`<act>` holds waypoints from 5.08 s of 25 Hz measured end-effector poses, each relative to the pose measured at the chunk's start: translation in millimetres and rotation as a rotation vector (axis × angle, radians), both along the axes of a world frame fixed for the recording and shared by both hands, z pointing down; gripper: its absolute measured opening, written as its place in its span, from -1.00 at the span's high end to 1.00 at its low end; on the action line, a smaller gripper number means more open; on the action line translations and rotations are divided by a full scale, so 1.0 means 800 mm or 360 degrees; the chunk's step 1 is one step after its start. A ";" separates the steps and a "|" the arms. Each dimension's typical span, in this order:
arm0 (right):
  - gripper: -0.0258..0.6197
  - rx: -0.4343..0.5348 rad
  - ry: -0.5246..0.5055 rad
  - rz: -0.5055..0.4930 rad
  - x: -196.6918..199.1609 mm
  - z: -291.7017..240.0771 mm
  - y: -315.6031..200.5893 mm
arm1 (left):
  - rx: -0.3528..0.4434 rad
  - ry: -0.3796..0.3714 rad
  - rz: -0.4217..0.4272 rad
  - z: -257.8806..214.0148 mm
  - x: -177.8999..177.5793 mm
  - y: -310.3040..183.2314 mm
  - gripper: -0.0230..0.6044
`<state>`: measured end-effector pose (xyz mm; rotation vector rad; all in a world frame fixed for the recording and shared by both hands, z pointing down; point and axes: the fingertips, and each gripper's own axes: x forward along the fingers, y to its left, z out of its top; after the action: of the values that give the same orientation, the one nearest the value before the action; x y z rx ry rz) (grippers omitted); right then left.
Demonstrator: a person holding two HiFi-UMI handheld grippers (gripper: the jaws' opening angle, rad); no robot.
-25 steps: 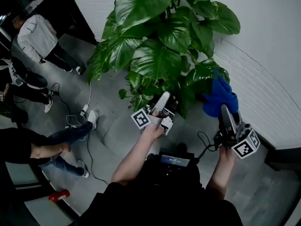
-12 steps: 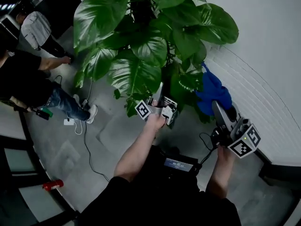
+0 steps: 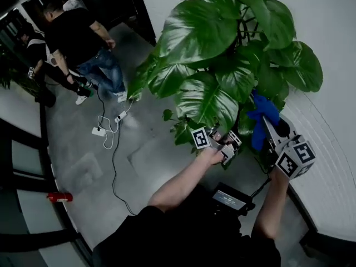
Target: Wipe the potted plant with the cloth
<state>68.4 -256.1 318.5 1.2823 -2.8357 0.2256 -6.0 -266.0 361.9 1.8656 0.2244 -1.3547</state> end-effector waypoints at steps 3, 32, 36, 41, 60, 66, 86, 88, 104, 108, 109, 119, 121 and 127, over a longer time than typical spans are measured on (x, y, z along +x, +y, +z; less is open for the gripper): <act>0.63 -0.0147 0.0089 -0.0112 -0.035 0.038 -0.007 | -0.0006 -0.0011 0.0008 -0.002 -0.005 0.004 -0.39; 0.63 -0.0111 0.0212 -0.0065 -0.027 0.025 -0.012 | 0.0010 -0.0127 -0.0008 0.003 0.010 0.013 -0.39; 0.63 -0.0198 0.0227 -0.0120 -0.043 0.069 0.007 | -0.0033 -0.0103 -0.0013 0.009 0.007 0.011 -0.39; 0.63 -0.0243 0.0257 -0.0174 -0.043 0.100 0.051 | -0.0080 -0.0078 -0.0011 0.015 0.004 0.013 -0.39; 0.63 -0.0084 -0.0709 -0.0384 0.080 -0.010 0.185 | -0.0268 -0.0085 -0.0118 0.080 0.002 0.015 -0.39; 0.63 0.0305 -0.0512 0.0037 0.119 -0.096 0.132 | -0.0392 -0.0041 -0.0033 0.125 0.034 0.033 -0.39; 0.63 -0.0424 0.0098 -0.0258 -0.016 0.130 0.108 | -0.0098 -0.0077 0.0060 0.054 0.039 0.062 -0.39; 0.63 -0.0460 0.0127 -0.0293 -0.014 0.146 0.128 | -0.0087 -0.0095 0.0057 0.052 0.041 0.063 -0.39; 0.63 0.0160 -0.0247 -0.0113 0.058 -0.025 0.122 | -0.0095 -0.0097 0.0110 0.053 0.062 0.074 -0.39; 0.63 -0.0012 -0.0113 -0.0190 0.023 0.027 0.098 | -0.0077 -0.0095 0.0111 0.045 0.063 0.079 -0.39; 0.63 -0.0072 -0.0094 -0.0220 0.014 0.045 0.097 | -0.0074 -0.0097 0.0110 0.044 0.063 0.080 -0.39; 0.63 -0.0371 0.0004 -0.0345 -0.013 0.135 0.127 | -0.0081 -0.0127 0.0099 0.048 0.063 0.080 -0.39; 0.63 -0.0393 0.0023 -0.0341 -0.009 0.141 0.134 | -0.0080 -0.0130 0.0104 0.048 0.066 0.079 -0.39; 0.63 -0.0480 -0.0038 -0.0371 0.010 0.148 0.175 | -0.0115 -0.0117 0.0110 0.057 0.066 0.077 -0.39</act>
<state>76.8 -115.9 436.9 0.8899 -2.7959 0.6344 47.1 -204.7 407.8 1.8270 0.1977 -1.2294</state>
